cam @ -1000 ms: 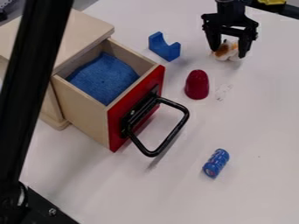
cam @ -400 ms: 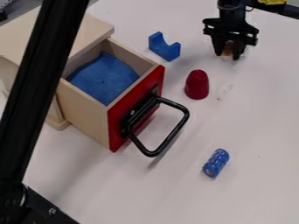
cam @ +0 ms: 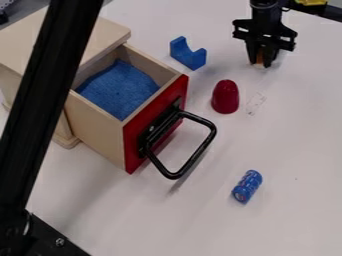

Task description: Moving the toy in the drawer.

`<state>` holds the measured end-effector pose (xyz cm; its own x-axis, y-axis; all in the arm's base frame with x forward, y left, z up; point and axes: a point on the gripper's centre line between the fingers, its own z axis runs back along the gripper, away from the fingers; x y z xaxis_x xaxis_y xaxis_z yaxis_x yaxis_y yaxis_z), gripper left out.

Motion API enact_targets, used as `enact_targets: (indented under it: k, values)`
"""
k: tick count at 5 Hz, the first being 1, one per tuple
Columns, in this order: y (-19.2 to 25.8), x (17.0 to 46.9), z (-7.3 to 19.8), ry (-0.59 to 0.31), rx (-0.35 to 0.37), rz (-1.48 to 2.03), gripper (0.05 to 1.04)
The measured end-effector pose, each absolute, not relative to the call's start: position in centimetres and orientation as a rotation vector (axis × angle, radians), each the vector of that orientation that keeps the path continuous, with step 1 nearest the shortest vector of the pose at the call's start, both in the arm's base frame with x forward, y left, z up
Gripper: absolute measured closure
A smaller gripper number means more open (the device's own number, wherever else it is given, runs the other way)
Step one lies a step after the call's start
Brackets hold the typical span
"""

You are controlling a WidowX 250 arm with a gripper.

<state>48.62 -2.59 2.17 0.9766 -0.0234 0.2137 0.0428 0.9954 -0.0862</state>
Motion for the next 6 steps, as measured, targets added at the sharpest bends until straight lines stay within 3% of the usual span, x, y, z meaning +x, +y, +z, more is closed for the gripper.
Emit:
enact_targets:
  k: [2, 3, 6]
  values:
    - [-2.7, 46.6, 3.8, -0.211, -0.111, -0.03, 0.817]
    - [-2.1, 44.9, 7.4, -0.272, -0.14, -0.037, 0.817]
    - [2.1, 36.0, 13.7, -0.332, -0.071, 0.026, 0.817]
